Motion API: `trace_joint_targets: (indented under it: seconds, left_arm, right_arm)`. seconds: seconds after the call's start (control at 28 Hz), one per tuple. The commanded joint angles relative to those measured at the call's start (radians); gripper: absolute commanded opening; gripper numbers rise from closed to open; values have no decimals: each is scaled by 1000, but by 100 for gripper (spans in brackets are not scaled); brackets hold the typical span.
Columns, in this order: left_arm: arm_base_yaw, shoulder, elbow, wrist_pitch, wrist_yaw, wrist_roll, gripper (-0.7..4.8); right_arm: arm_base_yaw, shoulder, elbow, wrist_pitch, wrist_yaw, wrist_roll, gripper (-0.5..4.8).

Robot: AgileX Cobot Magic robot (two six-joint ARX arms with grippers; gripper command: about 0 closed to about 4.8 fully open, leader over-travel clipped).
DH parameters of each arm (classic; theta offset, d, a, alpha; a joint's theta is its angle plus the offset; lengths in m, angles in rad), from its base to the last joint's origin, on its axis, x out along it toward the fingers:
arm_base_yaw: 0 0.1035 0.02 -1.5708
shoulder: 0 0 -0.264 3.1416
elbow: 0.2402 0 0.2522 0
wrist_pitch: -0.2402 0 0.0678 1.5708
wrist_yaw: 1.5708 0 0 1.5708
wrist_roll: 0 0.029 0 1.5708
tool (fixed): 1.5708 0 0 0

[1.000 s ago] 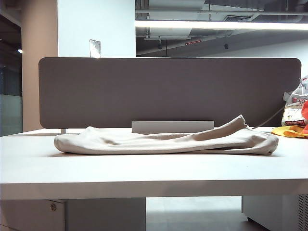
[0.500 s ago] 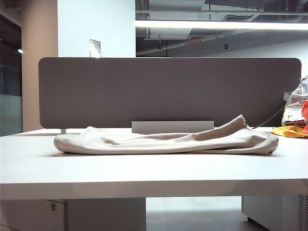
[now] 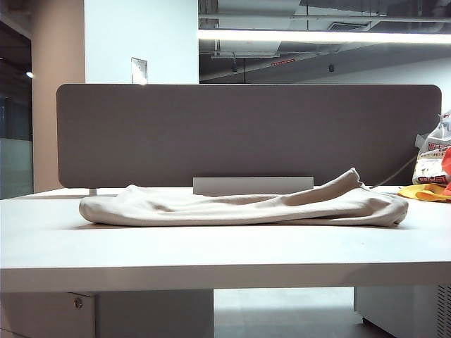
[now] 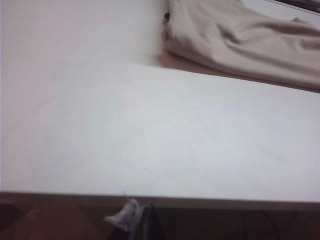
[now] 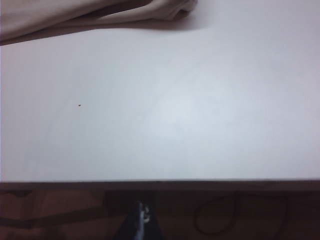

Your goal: Fold the bottom side of the T-shirt horizontally towards the center, about one-third of the way, then fold the sleeve back towards the center, creating a straight line along the edge of the T-shirt, and finally fold the bottom of the T-shirt up towards the top, creating a neat rectangle.

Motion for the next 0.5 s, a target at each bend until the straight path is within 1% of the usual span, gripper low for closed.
trace_joint_targets:
  seconds: [0.04, 0.25, 0.29, 0.36, 0.39, 0.43, 0.5]
  left_arm:
    - [2, 0, -3, 6, -3, -2, 25]
    - [2, 0, -3, 6, -3, -2, 25]
    - [2, 0, -3, 11, -8, 21, 24]
    - [4, 0, -3, 25, -69, 144, 25]
    - [8, 0, -3, 25, -94, 187, 25]
    - [16, 0, -3, 24, -98, 211, 25]
    - [43, 0, -3, 24, -97, 223, 25]
  right_arm:
    - [0, -2, 4, 13, -3, -2, 0]
    - [0, -2, 4, 13, -2, -2, 0]
    - [0, -2, 4, 12, -2, -2, 0]
    - [0, -2, 4, 13, -3, -2, -1]
    - [0, -2, 4, 13, -3, -2, 0]
    - [0, -2, 4, 13, -2, -2, 0]
    - [0, -2, 4, 12, -1, -2, -1]
